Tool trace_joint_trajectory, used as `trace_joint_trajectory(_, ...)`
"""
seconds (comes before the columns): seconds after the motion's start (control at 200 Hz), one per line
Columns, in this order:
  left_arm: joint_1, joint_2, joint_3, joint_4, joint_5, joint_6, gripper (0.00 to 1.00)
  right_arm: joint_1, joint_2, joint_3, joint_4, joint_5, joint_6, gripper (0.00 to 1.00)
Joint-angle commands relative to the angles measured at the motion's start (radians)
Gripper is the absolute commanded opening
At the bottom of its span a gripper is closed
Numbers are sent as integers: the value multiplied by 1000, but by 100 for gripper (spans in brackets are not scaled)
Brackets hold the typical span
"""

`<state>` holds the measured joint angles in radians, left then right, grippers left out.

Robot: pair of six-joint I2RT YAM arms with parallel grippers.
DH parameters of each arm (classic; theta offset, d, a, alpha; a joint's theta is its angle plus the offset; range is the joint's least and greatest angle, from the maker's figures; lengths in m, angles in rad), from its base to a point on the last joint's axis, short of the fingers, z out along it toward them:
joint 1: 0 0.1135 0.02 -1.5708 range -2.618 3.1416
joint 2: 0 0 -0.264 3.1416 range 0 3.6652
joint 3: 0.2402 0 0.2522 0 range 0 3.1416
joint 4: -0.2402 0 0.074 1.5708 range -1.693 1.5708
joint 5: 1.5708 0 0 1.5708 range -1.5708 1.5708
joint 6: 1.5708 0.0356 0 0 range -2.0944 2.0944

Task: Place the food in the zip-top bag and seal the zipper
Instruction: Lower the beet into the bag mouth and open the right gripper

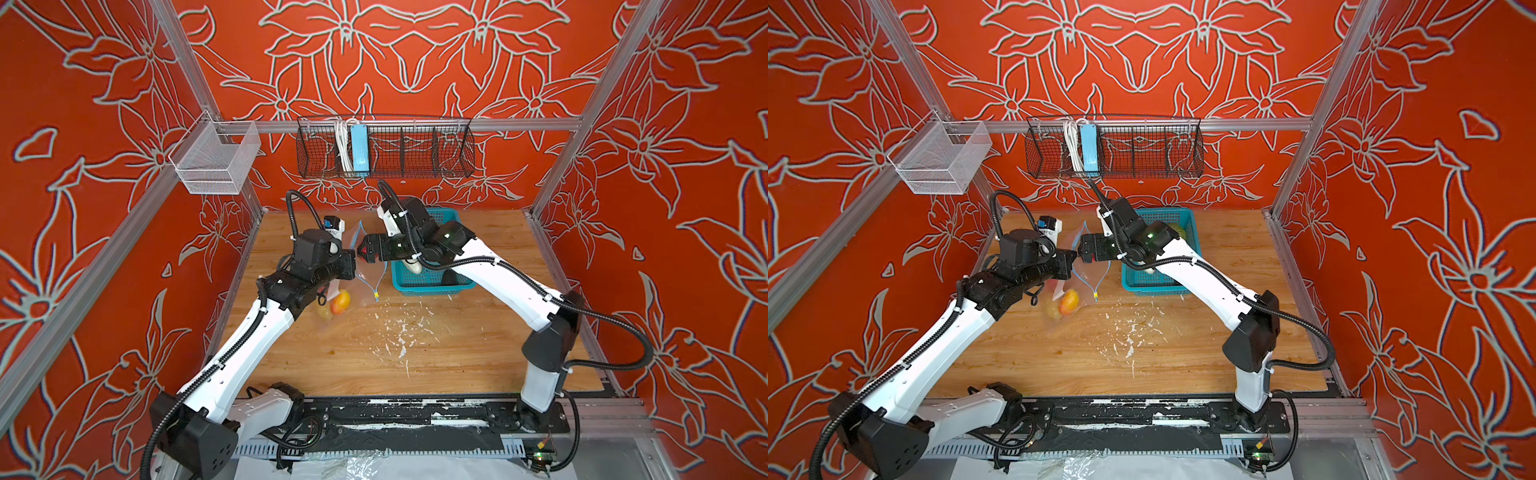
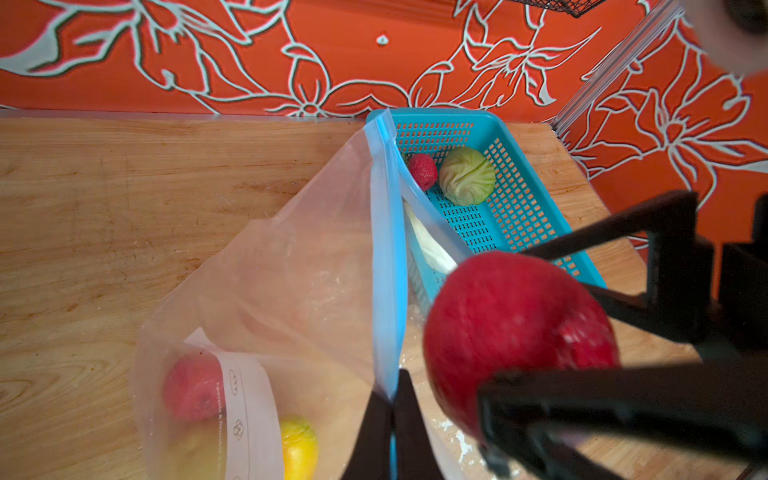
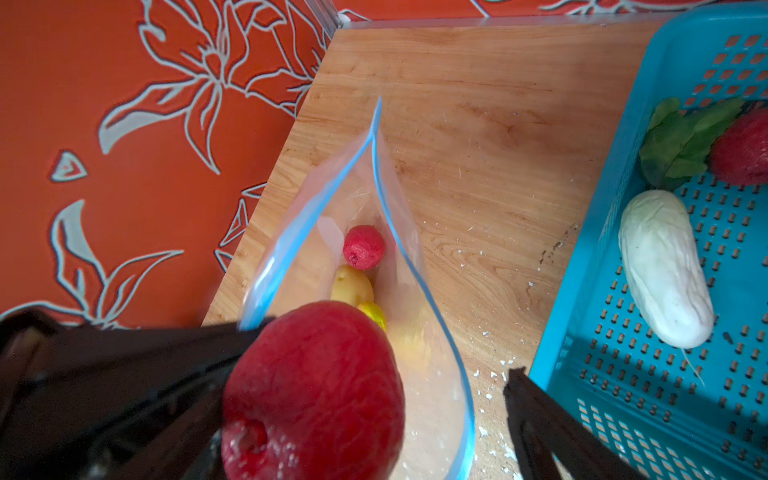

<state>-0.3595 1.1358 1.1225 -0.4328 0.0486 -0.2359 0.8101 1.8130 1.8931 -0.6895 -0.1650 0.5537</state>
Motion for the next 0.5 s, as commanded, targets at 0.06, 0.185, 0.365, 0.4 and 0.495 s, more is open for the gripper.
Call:
trace_joint_trajectory(0.06,-2,-22,26,2,5,-10,0,-14,-47,-108,88,-82,-26,98)
trace_joint_trajectory(0.185,-2,-26,23,8,8,-16,0,-17,-14,-131,142,-144,-53,98)
trace_joint_trajectory(0.365,-1,-24,26,8,3,-19,0,-29,15,-193,273,-212,-82,98)
trace_joint_trajectory(0.4,-1,-27,25,8,1,-17,0,-33,21,-196,283,-220,-83,98)
trace_joint_trajectory(0.495,-1,-35,20,13,-3,-16,0,-42,28,-214,308,-236,-92,98)
